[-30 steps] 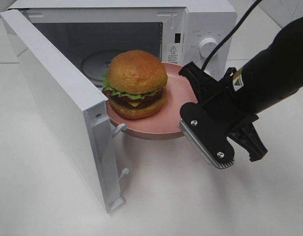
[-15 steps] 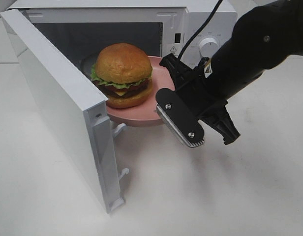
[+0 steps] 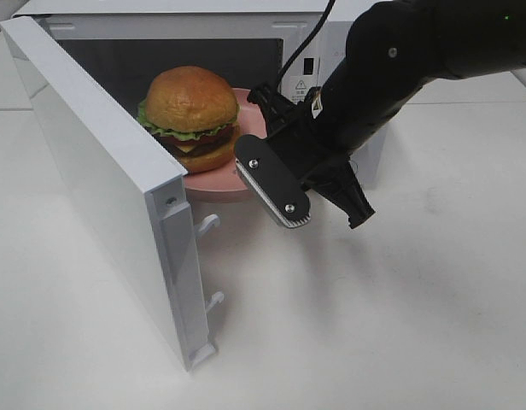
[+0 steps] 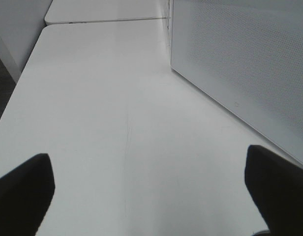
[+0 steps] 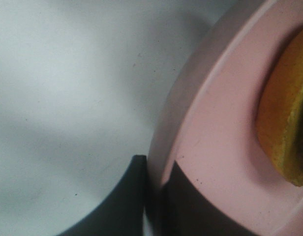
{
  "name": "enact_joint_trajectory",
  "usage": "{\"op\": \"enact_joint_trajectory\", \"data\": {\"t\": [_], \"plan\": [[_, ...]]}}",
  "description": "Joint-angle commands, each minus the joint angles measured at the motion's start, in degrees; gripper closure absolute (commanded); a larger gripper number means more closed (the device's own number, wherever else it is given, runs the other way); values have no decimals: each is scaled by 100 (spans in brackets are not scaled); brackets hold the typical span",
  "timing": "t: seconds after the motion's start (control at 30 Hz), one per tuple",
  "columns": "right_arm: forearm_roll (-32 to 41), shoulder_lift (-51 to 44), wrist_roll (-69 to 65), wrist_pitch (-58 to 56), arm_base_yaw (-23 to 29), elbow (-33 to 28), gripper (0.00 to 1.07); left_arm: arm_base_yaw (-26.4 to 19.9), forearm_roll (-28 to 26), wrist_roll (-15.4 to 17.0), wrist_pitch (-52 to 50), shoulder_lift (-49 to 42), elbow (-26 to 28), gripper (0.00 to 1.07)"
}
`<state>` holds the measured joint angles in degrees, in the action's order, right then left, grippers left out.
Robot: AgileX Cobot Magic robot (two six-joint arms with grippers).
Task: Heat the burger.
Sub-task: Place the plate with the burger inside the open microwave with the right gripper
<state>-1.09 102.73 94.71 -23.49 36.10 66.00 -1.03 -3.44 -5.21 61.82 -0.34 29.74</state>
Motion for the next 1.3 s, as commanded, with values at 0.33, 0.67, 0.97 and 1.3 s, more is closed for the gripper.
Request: {"op": "enact_joint_trajectory", "data": {"t": [0.33, 0.67, 0.97, 1.3], "plan": [[46, 619, -304, 178, 11, 911, 107, 34, -34, -6, -57, -120, -23, 9], [-218, 1215, -659, -189, 80, 1753, 107, 34, -34, -6, -57, -120, -23, 9], [-602, 1770, -1197, -401, 229, 2573, 107, 34, -34, -6, -57, -120, -23, 9], [-1003, 2252, -1902, -516, 275, 3323, 107, 34, -34, -6, -57, -120, -23, 9]]}}
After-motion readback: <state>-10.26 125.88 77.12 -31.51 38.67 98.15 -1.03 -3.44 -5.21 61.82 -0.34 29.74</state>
